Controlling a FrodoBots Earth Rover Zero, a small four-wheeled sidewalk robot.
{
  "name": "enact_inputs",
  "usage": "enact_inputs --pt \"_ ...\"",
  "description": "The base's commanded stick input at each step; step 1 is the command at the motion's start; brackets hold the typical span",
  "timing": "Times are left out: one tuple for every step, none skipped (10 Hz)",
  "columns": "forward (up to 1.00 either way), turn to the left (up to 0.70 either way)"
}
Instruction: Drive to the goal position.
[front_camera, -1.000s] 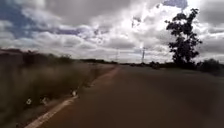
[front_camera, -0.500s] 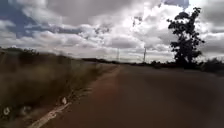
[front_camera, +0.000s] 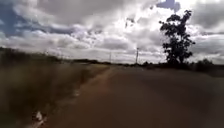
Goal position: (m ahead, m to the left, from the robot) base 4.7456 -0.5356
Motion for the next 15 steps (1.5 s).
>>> enact_inputs --pt "0.85 0.0" --pt "0.85 0.0" --pt "0.85 -0.07" --pt "0.85 -0.19" --pt "0.85 -0.28" --pt "0.85 -0.28" --pt "0.85 -0.28" --pt "0.85 -0.28" --pt "0.85 0.0" --pt "0.85 0.0" --pt "0.85 0.0" --pt "0.85 0.0" --pt "0.85 0.0" --pt "0.85 0.0" --pt "0.85 0.0"
